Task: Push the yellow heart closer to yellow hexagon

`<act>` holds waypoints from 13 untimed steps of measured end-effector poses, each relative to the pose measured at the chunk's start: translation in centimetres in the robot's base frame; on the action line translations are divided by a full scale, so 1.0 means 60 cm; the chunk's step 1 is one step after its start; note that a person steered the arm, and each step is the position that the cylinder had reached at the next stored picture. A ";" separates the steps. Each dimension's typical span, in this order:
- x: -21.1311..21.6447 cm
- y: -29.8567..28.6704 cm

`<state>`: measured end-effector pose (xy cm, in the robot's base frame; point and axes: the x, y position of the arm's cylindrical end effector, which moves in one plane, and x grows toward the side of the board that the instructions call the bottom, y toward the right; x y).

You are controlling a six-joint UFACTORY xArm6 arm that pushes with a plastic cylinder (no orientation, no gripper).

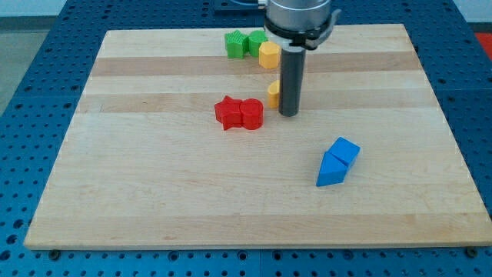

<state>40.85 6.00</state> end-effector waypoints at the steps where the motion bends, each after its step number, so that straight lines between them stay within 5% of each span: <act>1: -0.020 0.014; 13: -0.111 -0.182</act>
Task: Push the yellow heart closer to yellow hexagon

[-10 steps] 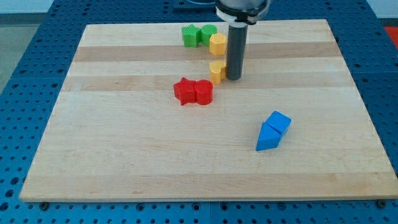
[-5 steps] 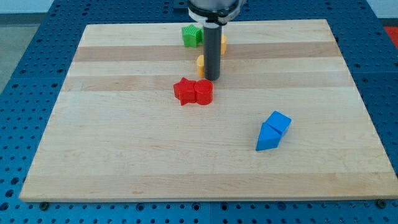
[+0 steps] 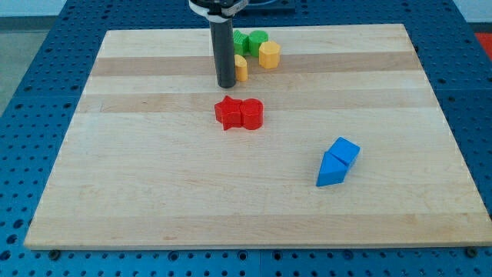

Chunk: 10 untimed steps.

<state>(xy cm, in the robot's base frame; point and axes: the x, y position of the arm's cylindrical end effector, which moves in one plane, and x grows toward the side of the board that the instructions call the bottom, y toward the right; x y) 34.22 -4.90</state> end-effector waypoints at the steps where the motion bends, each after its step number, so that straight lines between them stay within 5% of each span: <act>1: -0.013 0.010; 6: -0.081 0.013; 8: 0.024 0.020; 10: 0.038 0.177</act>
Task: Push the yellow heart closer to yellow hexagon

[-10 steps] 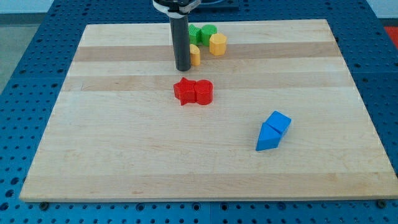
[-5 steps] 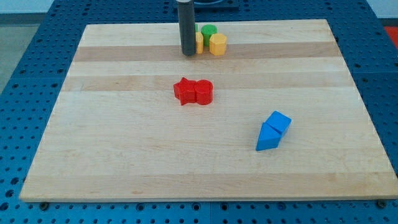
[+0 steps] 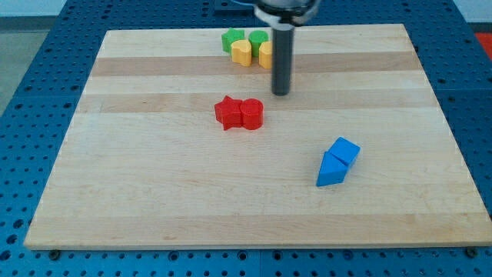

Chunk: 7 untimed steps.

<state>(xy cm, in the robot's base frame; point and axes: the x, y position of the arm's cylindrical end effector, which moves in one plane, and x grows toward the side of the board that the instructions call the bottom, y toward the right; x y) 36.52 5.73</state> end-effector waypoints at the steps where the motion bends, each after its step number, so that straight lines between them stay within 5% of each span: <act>1: 0.053 0.031; 3: 0.129 0.026; 7: 0.103 -0.060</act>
<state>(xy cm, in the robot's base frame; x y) 42.70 2.11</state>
